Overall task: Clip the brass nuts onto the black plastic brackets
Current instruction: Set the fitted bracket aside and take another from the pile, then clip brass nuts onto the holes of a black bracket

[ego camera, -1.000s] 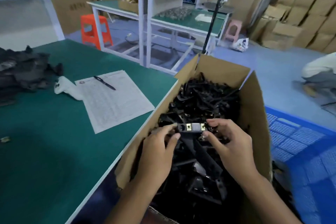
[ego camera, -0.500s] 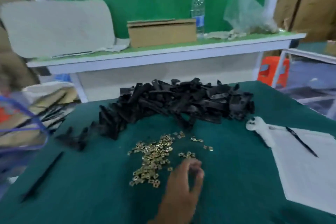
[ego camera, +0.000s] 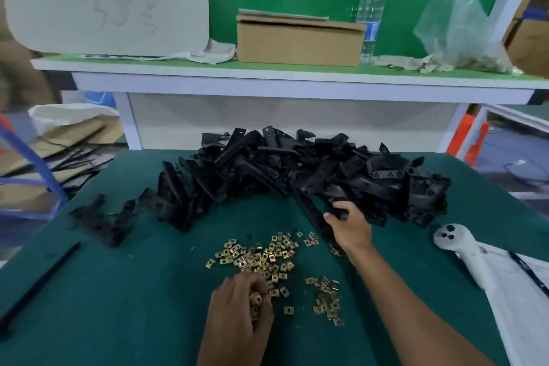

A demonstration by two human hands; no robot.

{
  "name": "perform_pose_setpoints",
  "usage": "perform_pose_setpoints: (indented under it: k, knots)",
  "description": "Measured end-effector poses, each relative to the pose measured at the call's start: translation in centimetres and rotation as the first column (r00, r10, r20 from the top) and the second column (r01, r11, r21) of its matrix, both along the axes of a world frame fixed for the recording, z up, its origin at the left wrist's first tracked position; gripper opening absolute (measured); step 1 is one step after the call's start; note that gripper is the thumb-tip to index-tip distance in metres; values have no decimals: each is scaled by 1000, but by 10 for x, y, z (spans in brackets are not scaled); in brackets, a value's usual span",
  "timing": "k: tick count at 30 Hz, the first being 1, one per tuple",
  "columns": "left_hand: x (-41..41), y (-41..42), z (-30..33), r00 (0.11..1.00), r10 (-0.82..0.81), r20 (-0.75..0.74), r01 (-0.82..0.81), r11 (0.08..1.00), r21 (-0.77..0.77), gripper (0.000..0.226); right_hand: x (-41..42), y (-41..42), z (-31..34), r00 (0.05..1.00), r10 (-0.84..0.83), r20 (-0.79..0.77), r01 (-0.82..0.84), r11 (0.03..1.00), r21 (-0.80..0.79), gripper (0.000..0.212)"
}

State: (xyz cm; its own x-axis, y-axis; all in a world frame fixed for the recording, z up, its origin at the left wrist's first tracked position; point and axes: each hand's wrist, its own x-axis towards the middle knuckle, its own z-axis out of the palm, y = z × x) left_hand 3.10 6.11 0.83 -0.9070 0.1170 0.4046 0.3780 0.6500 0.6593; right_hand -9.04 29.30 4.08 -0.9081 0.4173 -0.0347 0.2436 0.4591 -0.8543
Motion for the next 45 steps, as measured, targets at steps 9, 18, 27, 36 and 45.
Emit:
perform_pose_setpoints:
  k: [9,18,27,36,45]
  knots:
    - [-7,-14,-1,984,162,72,-173,798,577,19,92,-13,28,877,276,-393,-439,793,-423,31]
    - [-1,-11,4,815,-545,199,126,501,856,49,118,-49,22,707,628,-326,-707,641,-300,29]
    - [-16,-31,19,964,-4,264,-228,494,839,22,108,-34,-20,684,723,93,-666,569,482,39]
    - [-6,-17,-1,996,-75,51,16,692,722,11,111,-42,-29,738,656,-162,-558,727,401,14]
    - [2,-9,-8,935,-349,60,283,839,465,13,104,-36,-8,873,403,-276,-488,732,-476,27]
